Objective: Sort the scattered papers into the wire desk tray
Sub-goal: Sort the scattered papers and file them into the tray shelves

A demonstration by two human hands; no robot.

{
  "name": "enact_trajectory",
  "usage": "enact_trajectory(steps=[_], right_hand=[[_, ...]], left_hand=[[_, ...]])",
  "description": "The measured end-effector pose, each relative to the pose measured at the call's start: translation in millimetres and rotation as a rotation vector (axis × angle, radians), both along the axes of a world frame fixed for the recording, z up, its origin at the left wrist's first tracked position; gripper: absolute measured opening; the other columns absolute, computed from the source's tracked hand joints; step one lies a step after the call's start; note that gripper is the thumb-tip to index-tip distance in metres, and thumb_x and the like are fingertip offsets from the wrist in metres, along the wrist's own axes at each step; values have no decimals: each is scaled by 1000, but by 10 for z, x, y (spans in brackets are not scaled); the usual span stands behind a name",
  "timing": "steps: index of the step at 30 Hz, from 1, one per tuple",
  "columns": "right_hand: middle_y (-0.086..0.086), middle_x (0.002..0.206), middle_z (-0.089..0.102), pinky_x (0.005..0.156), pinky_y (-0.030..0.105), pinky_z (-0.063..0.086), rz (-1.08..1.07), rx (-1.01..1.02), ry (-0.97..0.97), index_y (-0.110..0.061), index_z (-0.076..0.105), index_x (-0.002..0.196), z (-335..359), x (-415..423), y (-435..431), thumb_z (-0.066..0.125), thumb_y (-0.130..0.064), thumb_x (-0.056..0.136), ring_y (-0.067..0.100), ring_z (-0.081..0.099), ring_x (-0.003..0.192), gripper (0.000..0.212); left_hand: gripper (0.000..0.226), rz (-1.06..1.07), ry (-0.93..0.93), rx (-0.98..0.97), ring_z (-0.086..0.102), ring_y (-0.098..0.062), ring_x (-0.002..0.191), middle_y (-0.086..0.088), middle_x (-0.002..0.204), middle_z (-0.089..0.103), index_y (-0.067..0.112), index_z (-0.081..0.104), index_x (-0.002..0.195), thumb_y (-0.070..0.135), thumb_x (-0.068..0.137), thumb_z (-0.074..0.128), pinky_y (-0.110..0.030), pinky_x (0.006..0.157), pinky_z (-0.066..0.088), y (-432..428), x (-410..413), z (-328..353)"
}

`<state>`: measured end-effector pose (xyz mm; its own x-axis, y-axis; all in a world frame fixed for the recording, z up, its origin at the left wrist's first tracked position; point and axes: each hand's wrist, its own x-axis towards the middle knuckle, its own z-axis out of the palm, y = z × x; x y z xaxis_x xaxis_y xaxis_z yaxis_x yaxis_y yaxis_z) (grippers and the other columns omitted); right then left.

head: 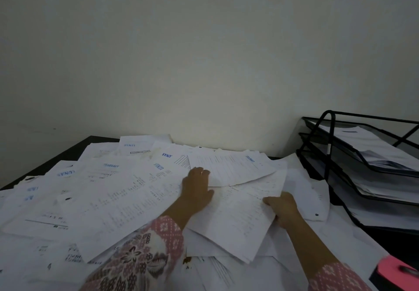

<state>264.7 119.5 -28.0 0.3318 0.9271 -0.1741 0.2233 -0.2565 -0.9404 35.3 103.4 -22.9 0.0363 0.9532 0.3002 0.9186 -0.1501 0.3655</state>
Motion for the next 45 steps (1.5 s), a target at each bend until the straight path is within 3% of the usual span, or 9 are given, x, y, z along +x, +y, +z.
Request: enact_trajectory(steps=[11, 15, 22, 24, 26, 30, 34, 39, 45], right_hand=[[17, 115, 61, 93, 45, 50, -63, 70, 113, 3, 58, 115, -125, -19, -31, 66, -1, 81, 34, 58, 105, 35], [16, 114, 61, 92, 42, 50, -73, 93, 112, 2, 57, 115, -108, -10, -43, 64, -3, 83, 32, 57, 105, 33], [18, 116, 56, 92, 42, 47, -125, 93, 282, 2, 50, 122, 14, -107, -29, 46, -31, 97, 31, 54, 98, 42], [16, 113, 59, 92, 45, 49, -108, 77, 289, -1, 51, 119, 30, -159, -62, 58, -40, 89, 34, 58, 101, 51], [17, 114, 61, 89, 47, 51, -58, 53, 212, 2, 52, 118, 27, -207, -108, 75, -26, 76, 35, 60, 101, 55], [20, 123, 51, 95, 45, 46, 0, 15, 87, 4, 40, 125, 83, -216, -199, 68, 2, 78, 37, 51, 112, 55], [18, 128, 46, 94, 37, 41, 25, 31, 42, 4, 35, 130, 118, -153, -214, 61, 5, 83, 33, 46, 115, 53], [18, 129, 46, 87, 31, 39, 94, 33, 38, 4, 35, 132, 128, -258, -278, 60, 5, 84, 33, 45, 118, 55], [16, 128, 49, 90, 35, 43, 152, 38, 95, 2, 38, 131, 121, -475, -289, 64, 4, 82, 34, 47, 117, 55]], left_hand=[[24, -30, 327, 73, 56, -19, 100, -5, 109, 59, 10, 60, 108, 21, 100, 41, -24, 79, 40, 165, -97, -14], [16, -96, 444, 297, 56, -16, 74, -3, 84, 62, 12, 62, 88, 24, 92, 54, -27, 67, 41, 41, -12, 19], [15, -526, -165, -92, 49, -2, 65, 5, 82, 57, 16, 57, 89, 26, 96, 47, -16, 62, 37, -321, 299, 233], [18, -592, -397, -270, 58, -4, 68, 3, 85, 64, 15, 59, 88, 28, 96, 50, -17, 66, 45, -429, 332, 285], [23, -607, -593, -376, 66, -9, 82, 0, 93, 69, 14, 61, 88, 30, 97, 48, -23, 77, 49, -509, 297, 315], [14, -337, -596, -111, 61, -5, 84, 6, 89, 66, 20, 63, 85, 22, 95, 53, -19, 78, 45, -467, -92, 240], [18, 136, -309, 128, 55, -17, 102, -1, 106, 60, 20, 61, 100, 9, 89, 53, -28, 88, 43, -401, -810, 54], [45, 608, 26, -203, 36, -29, 130, -11, 138, 41, 15, 41, 134, 37, 95, 43, -43, 108, 28, -489, -1448, 16], [78, 652, 238, -251, 36, -29, 127, -12, 138, 39, 12, 39, 135, 71, 86, 29, -41, 104, 29, -650, -1621, -6]])
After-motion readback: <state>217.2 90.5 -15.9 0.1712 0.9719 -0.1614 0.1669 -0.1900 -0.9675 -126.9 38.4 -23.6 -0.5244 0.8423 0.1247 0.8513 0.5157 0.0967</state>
